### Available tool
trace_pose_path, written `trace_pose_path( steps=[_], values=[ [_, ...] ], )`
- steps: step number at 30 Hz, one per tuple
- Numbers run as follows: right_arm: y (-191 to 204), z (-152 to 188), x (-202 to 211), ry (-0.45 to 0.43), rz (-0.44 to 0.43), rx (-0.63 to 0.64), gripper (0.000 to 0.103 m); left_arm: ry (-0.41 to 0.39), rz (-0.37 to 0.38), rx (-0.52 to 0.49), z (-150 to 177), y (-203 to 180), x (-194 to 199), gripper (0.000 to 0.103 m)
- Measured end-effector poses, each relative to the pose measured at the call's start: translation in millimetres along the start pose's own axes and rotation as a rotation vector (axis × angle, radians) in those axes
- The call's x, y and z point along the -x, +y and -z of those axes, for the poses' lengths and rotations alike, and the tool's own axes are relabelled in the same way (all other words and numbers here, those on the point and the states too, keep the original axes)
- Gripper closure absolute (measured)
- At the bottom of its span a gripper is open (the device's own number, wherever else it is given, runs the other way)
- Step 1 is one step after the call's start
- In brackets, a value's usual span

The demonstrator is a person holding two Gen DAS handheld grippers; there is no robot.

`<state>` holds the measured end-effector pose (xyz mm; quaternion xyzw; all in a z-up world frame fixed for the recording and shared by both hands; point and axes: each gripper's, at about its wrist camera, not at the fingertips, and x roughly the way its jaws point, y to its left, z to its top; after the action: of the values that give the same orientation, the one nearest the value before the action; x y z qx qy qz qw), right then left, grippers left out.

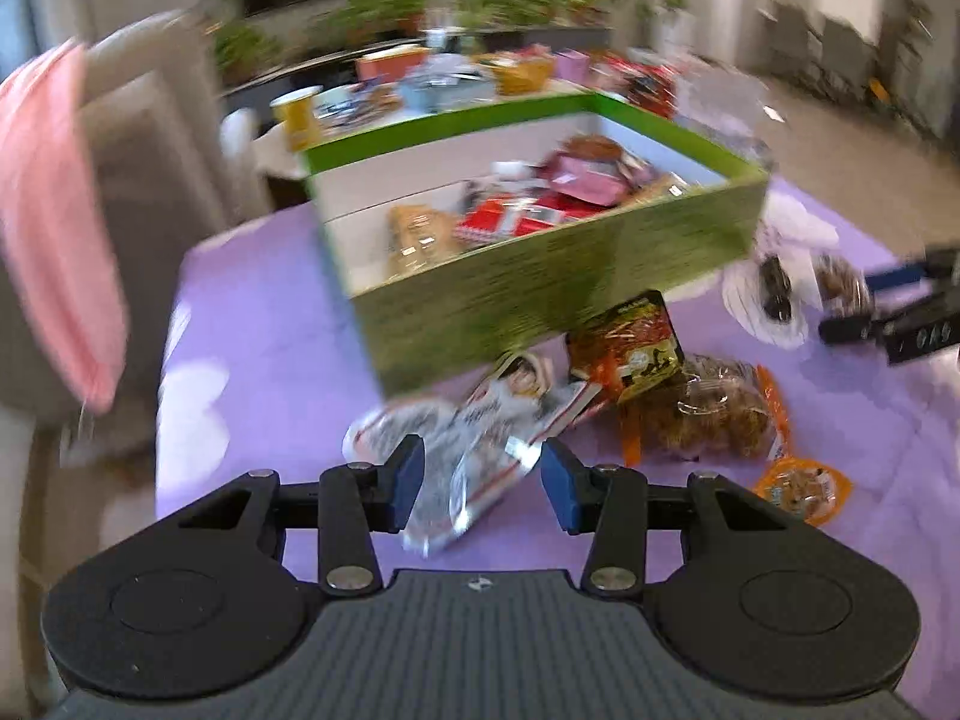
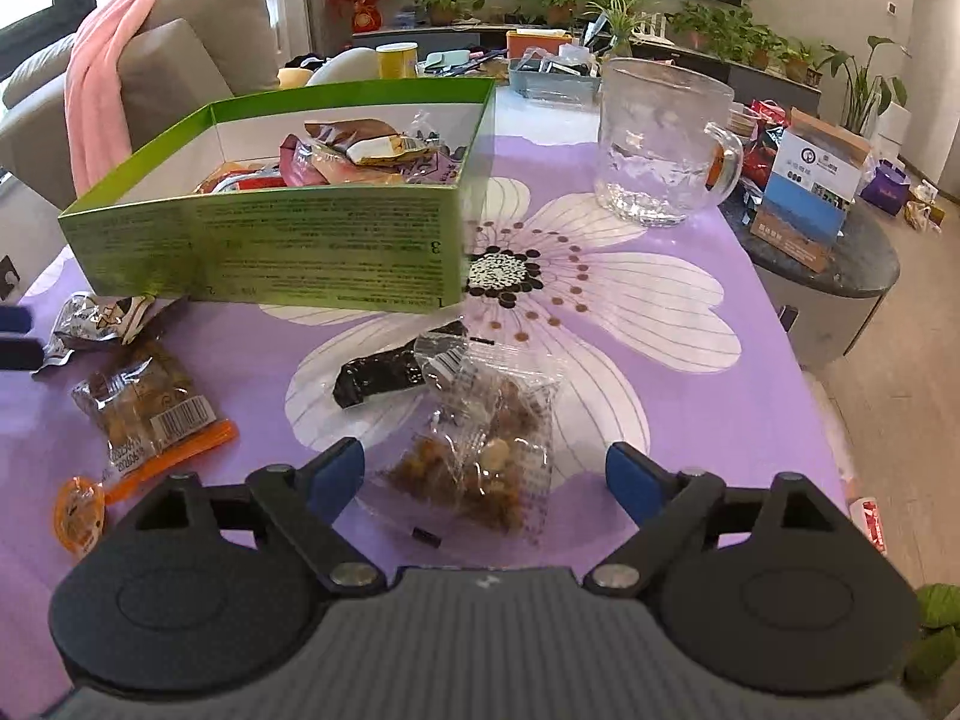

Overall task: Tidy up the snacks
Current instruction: 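Reach the right tool to the clear nut bag while the left tool reaches a silver packet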

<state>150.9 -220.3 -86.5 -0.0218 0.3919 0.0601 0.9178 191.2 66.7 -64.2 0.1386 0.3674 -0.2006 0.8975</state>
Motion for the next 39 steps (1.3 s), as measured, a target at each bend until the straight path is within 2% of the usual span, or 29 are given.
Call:
trace_pose_path(
  steps=[3,5,7,13,17,20,24,27,31,34,36,39],
  values=[
    [-1.1,0.2,0.3,-0.001,0.004,0.006,0.014,0.005,-0.014,-0.082,-8.1,-2.2,-15.2,0.063],
    [-3.1,0.4,-0.8,-0.002,0.003,-0.001,0.014,0.0,0.015,-0.087,-14.1,1.0,-23.0,0.06],
    [-5.4,0.6,-2.5,-0.001,0.0,-0.009,0.014,0.0,0.069,-0.051,-17.7,6.1,-27.4,0.061],
    [-7.7,-0.2,-6.9,-0.006,0.007,-0.025,0.012,-0.02,0.127,0.082,-5.3,16.1,-22.1,0.061],
    [-6.3,-0.6,-6.8,-0.008,0.005,-0.022,0.012,0.036,0.117,0.198,9.5,11.1,-12.7,0.061],
    [-6.2,0.9,-4.8,-0.011,-0.004,-0.027,0.012,0.056,0.085,0.211,22.3,-1.3,1.2,0.06],
    [-6.2,2.4,-3.3,-0.012,-0.007,-0.028,0.012,0.074,0.132,0.272,34.1,-13.4,17.9,0.06],
    [-5.8,2.7,-2.8,-0.013,-0.011,-0.032,0.012,0.063,0.106,0.251,34.3,-23.0,26.1,0.061],
    [-4.8,2.9,-1.3,-0.011,-0.016,-0.026,0.012,-0.029,-0.028,0.137,19.5,-21.5,29.3,0.061],
    [-5.2,3.8,1.0,-0.014,-0.013,-0.028,0.012,-0.041,-0.083,0.161,6.0,2.4,11.7,0.061],
    [-6.5,4.6,2.4,-0.015,-0.009,-0.036,0.012,-0.03,-0.083,0.217,-0.6,20.0,-3.7,0.061],
    [-8.6,5.6,2.4,-0.009,0.002,-0.037,0.012,-0.055,0.008,0.248,-3.6,37.2,-21.2,0.061]
  ],
)
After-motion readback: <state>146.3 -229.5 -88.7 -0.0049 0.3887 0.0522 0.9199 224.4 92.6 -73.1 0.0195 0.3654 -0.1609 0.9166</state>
